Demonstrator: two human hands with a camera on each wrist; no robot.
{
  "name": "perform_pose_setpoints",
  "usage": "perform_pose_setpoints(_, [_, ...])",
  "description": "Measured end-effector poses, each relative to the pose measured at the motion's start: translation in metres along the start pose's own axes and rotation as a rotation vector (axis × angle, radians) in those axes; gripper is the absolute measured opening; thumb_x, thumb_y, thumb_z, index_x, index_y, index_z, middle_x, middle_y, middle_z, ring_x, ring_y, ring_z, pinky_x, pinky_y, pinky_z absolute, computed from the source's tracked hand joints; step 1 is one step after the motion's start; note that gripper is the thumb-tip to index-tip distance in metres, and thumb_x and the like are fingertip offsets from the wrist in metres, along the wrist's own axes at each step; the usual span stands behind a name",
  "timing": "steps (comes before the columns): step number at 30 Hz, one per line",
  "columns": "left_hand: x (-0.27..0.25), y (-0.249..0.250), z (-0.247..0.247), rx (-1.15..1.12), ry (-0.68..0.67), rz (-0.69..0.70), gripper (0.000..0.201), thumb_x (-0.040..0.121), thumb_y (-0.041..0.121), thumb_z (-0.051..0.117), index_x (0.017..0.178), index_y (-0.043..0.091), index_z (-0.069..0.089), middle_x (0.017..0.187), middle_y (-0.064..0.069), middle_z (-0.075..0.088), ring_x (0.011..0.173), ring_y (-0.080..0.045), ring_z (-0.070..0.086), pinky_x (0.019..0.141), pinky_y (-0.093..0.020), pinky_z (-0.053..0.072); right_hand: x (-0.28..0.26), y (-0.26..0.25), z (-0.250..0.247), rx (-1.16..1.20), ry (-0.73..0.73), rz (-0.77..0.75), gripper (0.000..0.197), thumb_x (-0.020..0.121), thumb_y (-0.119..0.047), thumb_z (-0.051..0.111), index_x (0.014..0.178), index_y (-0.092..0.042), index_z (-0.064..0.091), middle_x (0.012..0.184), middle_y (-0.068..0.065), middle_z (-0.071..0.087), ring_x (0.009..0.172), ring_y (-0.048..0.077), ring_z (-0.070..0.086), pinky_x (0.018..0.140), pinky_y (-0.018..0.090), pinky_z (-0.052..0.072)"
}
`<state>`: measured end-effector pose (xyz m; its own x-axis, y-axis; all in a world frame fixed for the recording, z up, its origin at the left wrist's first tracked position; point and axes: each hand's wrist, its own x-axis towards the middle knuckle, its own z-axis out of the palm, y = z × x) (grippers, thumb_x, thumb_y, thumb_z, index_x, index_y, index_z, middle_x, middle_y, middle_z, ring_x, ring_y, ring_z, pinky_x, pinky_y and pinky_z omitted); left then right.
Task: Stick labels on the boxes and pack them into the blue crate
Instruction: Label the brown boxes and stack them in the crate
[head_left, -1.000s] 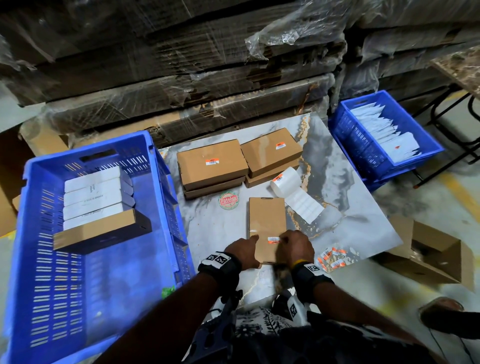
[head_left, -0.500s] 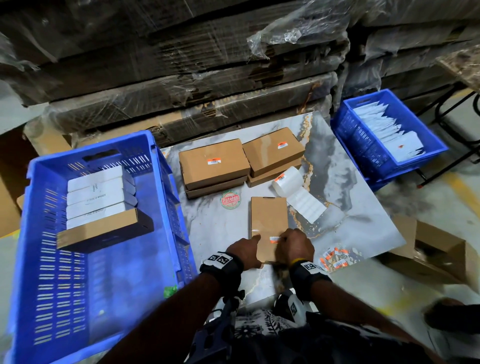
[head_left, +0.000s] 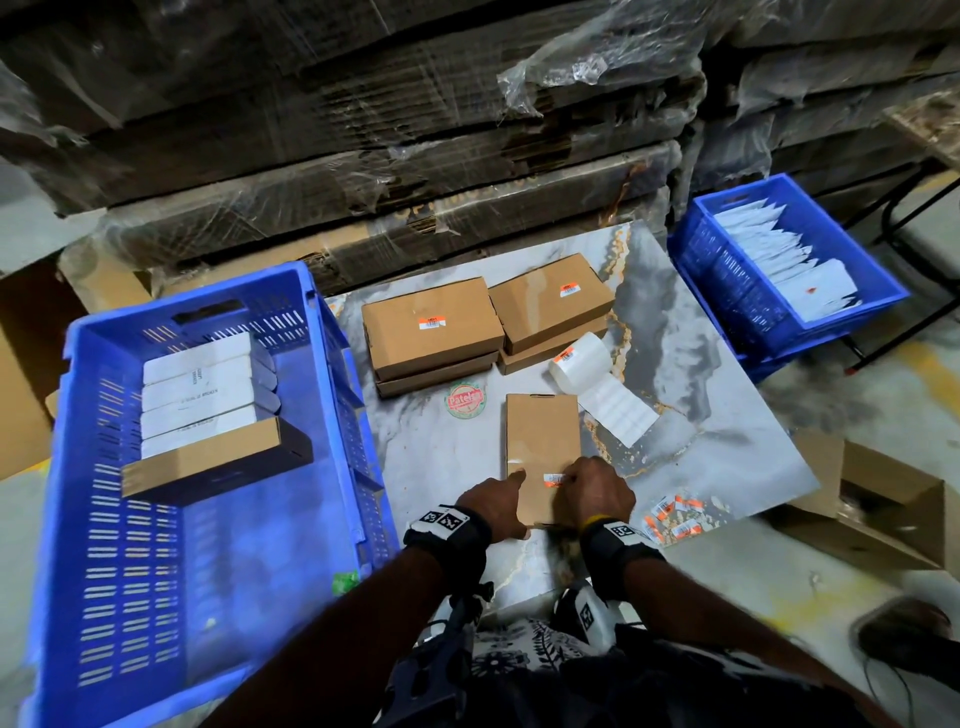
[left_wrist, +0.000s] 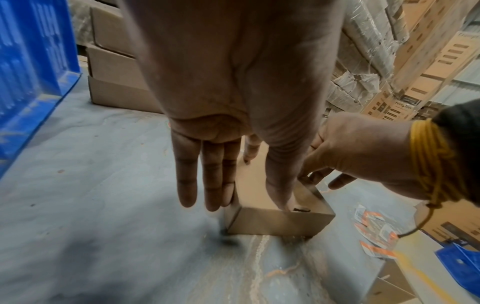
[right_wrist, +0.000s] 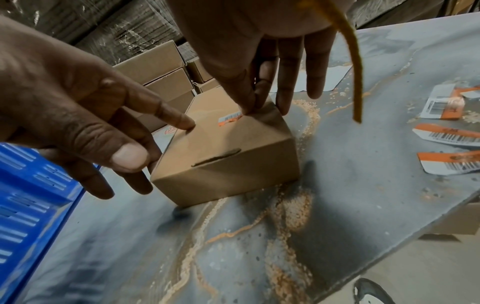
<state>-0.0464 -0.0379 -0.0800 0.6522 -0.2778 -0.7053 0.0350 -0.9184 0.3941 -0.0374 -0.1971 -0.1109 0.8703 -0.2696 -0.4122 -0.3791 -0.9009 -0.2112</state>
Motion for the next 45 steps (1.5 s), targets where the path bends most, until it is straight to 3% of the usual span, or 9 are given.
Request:
perform_pose_setpoints(14, [0.002,-0.001,0.003,0.011,0.018,-0.004,0.093,0.082,0.034,0.075,0.154,0.020,0.019,0.134,-0.021,0.054,0.120,-0.036,0.056,0.096,-0.041,0.049,-0.001,0.008,-0.002,0.090,-0.008,-0.007,0.016,0.089,-0.033,0.055,0.098,-0.030,0.068,0.112,0.002,0.061,0.101,0.028,0.063,0.084,0.033,0.048])
perform_pose_setpoints(24, [0.004,-0.002,0.004,0.003,0.014,-0.002,0.096,0.081,0.034,0.075,0.156,0.020,0.015,0.135,-0.020,0.054,0.120,-0.035,0.055,0.095,-0.041,0.049,-0.004,0.019,-0.002,0.090,-0.044,-0.113,0.016,0.087,-0.027,0.056,0.100,-0.033,0.062,0.115,0.002,0.054,0.104,0.025,0.059,0.086,0.036,0.049])
perform_pose_setpoints(30, [0.005,-0.002,0.005,0.007,0.016,0.003,0.097,0.081,0.034,0.075,0.156,0.020,0.014,0.135,-0.019,0.054,0.121,-0.034,0.055,0.095,-0.039,0.049,-0.003,0.026,0.000,0.098,-0.046,-0.075,0.021,0.089,-0.037,0.058,0.110,-0.033,0.062,0.119,0.001,0.054,0.105,0.026,0.061,0.088,0.034,0.047])
perform_pose_setpoints(33, [0.005,-0.002,0.005,0.010,0.016,0.003,0.098,0.081,0.035,0.075,0.156,0.020,0.014,0.135,-0.019,0.054,0.120,-0.034,0.056,0.093,-0.039,0.050,-0.003,0.022,0.000,0.110,-0.055,-0.045,0.018,0.088,-0.039,0.059,0.104,-0.033,0.065,0.115,0.000,0.056,0.104,0.024,0.061,0.087,0.033,0.047])
perform_pose_setpoints(38, [0.005,-0.002,0.004,0.012,0.010,0.002,0.098,0.081,0.035,0.075,0.156,0.021,0.012,0.137,-0.020,0.052,0.122,-0.035,0.054,0.096,-0.040,0.049,0.001,0.019,0.002,0.323,-0.067,0.068,0.004,0.081,-0.028,0.064,0.082,-0.031,0.066,0.103,-0.002,0.058,0.095,0.023,0.063,0.083,0.031,0.049])
perform_pose_setpoints(45, [0.005,-0.002,0.003,0.010,0.005,0.007,0.097,0.082,0.034,0.074,0.155,0.020,0.013,0.137,-0.020,0.052,0.121,-0.035,0.054,0.096,-0.040,0.049,0.008,0.021,0.012,0.373,-0.103,-0.017,0.013,0.074,-0.022,0.066,0.068,-0.032,0.064,0.096,0.001,0.064,0.084,0.020,0.065,0.083,0.031,0.054])
